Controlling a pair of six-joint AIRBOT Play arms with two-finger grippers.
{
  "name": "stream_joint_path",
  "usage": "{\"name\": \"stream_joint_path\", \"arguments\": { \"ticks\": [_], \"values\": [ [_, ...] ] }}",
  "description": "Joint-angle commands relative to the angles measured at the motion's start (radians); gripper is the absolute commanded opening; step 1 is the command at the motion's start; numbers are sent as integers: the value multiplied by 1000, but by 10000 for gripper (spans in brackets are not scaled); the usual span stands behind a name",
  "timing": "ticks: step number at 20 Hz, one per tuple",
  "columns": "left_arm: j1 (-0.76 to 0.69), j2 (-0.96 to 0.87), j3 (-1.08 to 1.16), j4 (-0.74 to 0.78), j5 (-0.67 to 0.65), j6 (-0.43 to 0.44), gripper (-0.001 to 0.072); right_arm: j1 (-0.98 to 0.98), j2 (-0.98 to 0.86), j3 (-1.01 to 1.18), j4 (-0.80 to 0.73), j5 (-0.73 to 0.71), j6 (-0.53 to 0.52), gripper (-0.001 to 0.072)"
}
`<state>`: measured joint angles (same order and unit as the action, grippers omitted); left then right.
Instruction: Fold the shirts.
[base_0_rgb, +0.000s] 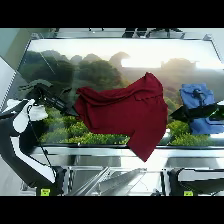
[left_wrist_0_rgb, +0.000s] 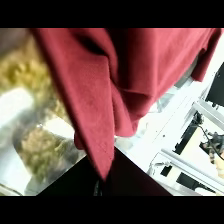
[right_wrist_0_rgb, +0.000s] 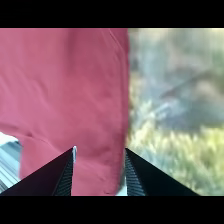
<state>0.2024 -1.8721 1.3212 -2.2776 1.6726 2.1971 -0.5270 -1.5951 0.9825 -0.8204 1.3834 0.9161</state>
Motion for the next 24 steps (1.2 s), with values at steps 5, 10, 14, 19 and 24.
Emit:
{"name": "stream_joint_path", "arguments": {
  "ticks": [5, 10, 14, 19, 24],
  "values": [
    [54, 72, -1, -2, 47, -8, 20, 143, -29, -157, -24, -106, 24, 361],
    [48, 108, -2, -58, 101, -17, 19, 233, 63, -153, 42, -54, -4, 60],
    [113, 317, -1, -436, 119, 57, 19, 203, 363, -14, 89, 14, 5, 16],
    [216, 791, 117, -699, 80, 101, 19, 98, 769, 450, 264, -71, 28, 17],
    [593, 1076, 420, -634, -88, 34, 19, -49, 914, 851, 196, -155, 45, 17]
  ]
}}
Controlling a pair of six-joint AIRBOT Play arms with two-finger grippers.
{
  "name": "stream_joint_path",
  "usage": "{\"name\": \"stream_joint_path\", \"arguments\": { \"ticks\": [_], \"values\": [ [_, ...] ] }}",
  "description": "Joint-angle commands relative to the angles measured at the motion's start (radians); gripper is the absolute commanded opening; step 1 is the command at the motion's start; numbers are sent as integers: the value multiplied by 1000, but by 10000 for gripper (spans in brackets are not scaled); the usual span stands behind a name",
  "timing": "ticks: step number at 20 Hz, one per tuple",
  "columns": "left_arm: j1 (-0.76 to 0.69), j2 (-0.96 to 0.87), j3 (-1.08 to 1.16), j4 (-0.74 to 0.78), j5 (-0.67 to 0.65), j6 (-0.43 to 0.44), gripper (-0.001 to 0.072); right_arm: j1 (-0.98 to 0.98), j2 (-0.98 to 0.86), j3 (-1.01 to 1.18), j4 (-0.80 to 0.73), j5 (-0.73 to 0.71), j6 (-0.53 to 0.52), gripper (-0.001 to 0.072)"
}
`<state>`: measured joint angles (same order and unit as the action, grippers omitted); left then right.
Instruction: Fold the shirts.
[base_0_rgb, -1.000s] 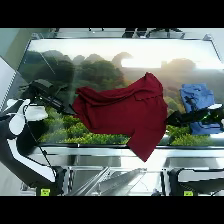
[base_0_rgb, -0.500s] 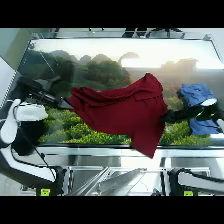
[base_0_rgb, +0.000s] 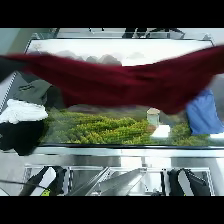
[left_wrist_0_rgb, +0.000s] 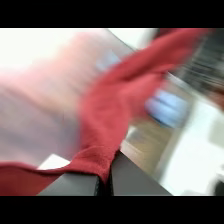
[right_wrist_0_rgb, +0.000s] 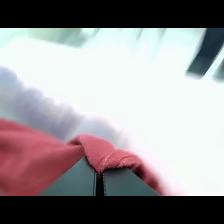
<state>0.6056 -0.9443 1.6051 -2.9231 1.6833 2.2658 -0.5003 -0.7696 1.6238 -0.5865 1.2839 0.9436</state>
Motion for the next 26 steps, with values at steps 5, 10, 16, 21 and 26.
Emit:
{"name": "stream_joint_path", "arguments": {
  "ticks": [5, 10, 16, 21, 26],
  "values": [
    [170, 51, 126, 28, -100, -107, 19, -82, 7, 207, -64, 7, 82, 16],
    [-153, -172, -82, 227, -100, -85, 19, 98, -256, -44, 38, 40, -27, 16],
    [-314, -550, -228, 390, -257, -86, 19, 222, -670, -179, -68, -50, -42, 15],
    [-318, -856, -127, 392, -340, -92, 20, 244, -954, -164, -59, -248, -42, 15],
    [-323, -1062, 150, 456, -252, -189, 19, 216, -1114, 7, -49, -227, 4, 15]
  ]
}}
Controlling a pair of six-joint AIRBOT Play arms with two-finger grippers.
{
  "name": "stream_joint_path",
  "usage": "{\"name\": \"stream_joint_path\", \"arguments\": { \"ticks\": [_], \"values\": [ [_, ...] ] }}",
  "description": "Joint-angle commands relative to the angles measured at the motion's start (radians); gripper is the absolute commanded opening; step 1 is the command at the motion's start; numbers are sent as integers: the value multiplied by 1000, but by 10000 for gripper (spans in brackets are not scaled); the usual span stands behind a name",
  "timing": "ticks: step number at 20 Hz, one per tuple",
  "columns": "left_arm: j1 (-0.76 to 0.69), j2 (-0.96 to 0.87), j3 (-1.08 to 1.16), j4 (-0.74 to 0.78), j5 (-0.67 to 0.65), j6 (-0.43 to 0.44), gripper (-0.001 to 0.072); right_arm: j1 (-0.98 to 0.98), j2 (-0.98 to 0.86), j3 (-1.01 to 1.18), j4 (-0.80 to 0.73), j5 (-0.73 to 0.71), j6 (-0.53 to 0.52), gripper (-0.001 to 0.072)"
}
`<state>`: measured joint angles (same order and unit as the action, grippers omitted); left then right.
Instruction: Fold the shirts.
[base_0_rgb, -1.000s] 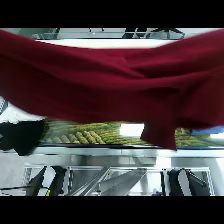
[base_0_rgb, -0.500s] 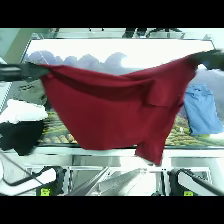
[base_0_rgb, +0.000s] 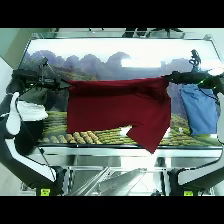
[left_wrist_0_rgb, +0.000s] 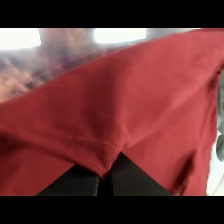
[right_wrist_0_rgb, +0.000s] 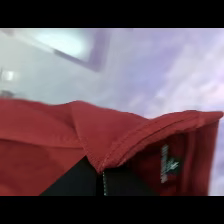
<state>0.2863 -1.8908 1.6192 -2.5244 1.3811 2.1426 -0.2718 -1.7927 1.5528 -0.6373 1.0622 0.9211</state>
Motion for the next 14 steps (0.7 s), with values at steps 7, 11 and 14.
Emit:
{"name": "stream_joint_path", "arguments": {
  "ticks": [7, 11, 14],
  "values": [
    [-61, -178, 288, 375, 115, -153, 20, -12, -125, 98, -219, 40, 78, 15],
    [-100, -179, 288, 459, 90, -154, 20, 0, -159, 97, -242, 54, 78, 15],
    [-129, -181, 288, 528, 79, -154, 20, 24, -171, 97, -256, 48, 74, 16]
  ]
}}
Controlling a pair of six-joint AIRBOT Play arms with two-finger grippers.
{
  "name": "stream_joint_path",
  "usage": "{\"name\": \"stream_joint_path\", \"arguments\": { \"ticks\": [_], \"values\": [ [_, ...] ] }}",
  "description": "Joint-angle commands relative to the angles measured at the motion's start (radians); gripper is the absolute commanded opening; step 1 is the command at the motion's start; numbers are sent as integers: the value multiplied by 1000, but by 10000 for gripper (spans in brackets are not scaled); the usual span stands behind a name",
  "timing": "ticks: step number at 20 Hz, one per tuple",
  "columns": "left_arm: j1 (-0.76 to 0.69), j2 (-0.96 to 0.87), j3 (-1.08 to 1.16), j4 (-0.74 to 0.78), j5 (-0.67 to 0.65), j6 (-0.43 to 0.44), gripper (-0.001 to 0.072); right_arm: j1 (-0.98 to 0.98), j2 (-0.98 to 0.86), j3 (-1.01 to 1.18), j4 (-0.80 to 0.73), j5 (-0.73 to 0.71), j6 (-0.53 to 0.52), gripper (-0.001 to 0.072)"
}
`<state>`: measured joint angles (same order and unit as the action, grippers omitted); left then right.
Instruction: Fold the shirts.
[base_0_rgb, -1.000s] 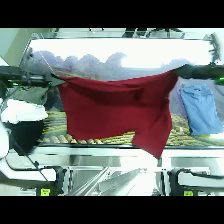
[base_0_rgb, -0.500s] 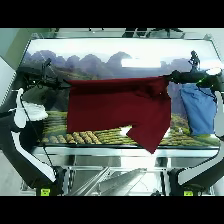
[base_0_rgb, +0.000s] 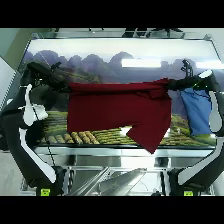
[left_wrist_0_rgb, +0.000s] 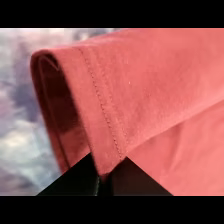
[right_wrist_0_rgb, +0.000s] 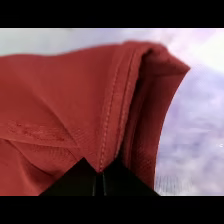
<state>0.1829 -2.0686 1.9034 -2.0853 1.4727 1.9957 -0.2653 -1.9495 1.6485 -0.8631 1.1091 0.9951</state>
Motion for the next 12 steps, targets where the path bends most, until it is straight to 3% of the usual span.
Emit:
{"name": "stream_joint_path", "arguments": {
  "ticks": [1, 4, 5, 6, 8, 9, 10, 12],
  "values": [
    [-35, -3, 4, 113, -15, -7, 20, 25, -14, 2, -47, -6, 0, 16],
    [-50, -3, 5, 121, -5, -7, 19, 40, -12, 2, -50, 2, 0, 41],
    [-60, -2, 5, 109, -1, -6, 20, 45, -8, 2, -50, 3, 1, 150],
    [-63, -2, 11, 89, 17, -2, 20, 51, 0, 2, -51, 9, 1, 185],
    [-72, -2, 51, 84, 84, 2, 23, 57, 24, 3, -66, 21, 20, 184],
    [-74, -2, 80, 95, 128, -4, 224, 57, 44, 3, -108, 22, 70, 185],
    [-71, -2, 119, 127, 175, -54, 531, 56, 72, 3, -178, 23, 129, 185],
    [-50, 20, 149, 174, 215, -140, 546, 48, 156, 2, -348, 57, 254, 186]
  ]
}}
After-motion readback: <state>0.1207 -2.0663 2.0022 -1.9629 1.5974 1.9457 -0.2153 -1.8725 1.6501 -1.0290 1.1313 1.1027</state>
